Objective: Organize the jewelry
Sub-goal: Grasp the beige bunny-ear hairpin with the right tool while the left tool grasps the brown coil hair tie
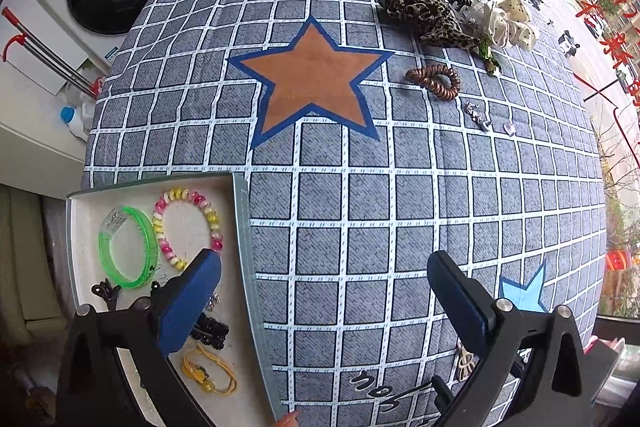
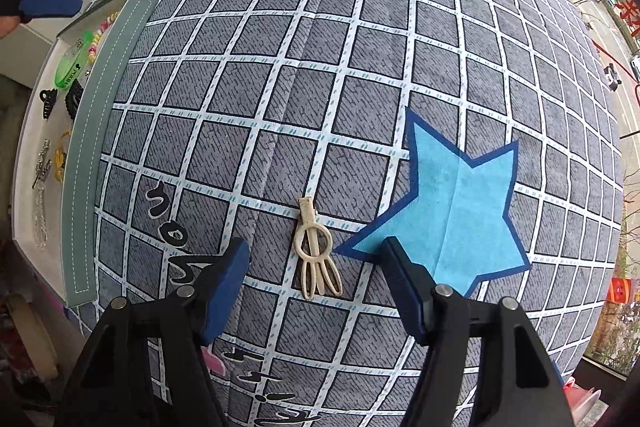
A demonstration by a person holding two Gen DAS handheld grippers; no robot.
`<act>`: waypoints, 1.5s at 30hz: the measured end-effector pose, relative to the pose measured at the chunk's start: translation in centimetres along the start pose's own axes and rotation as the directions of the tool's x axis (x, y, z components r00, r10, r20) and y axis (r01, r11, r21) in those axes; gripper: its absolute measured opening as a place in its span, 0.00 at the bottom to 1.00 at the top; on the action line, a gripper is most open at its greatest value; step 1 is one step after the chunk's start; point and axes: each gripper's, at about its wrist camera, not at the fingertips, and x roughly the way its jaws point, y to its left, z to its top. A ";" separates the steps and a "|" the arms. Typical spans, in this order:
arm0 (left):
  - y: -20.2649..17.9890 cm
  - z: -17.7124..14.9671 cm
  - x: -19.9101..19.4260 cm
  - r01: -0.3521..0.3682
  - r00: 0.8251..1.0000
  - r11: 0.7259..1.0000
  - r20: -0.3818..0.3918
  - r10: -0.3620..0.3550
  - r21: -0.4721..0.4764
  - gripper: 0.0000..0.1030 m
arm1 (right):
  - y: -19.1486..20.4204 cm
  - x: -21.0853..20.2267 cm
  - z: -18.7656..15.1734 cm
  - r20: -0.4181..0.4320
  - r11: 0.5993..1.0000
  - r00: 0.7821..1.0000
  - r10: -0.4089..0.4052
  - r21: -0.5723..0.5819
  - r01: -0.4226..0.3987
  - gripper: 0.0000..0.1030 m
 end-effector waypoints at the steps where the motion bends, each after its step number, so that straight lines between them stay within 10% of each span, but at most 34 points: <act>1: 0.0 0.6 0.6 0.012 1.000 1.000 -0.005 -0.012 -0.006 1.00 | 0.5 0.1 -0.1 0.006 1.000 1.000 -0.010 -0.018 0.010 0.65; 11: -2.3 5.4 6.1 0.118 0.992 0.989 -0.037 -0.121 -0.087 1.00 | 2.5 0.3 -0.4 0.049 0.991 0.998 -0.027 -0.130 0.034 0.20; 29: -7.5 14.1 13.4 0.152 0.988 0.970 -0.006 -0.156 -0.188 0.84 | 0.8 0.1 0.7 0.044 0.997 0.997 0.071 -0.008 -0.070 0.20; 37: -10.3 16.3 12.6 0.123 0.992 0.984 -0.002 -0.125 -0.128 0.24 | -3.6 0.6 -0.3 0.039 0.995 0.995 0.087 0.041 -0.089 0.20; 45: -10.3 14.2 9.2 0.142 0.990 0.986 0.011 -0.142 -0.088 0.18 | -7.5 -1.2 -0.6 0.053 0.990 0.994 0.095 0.100 -0.100 0.20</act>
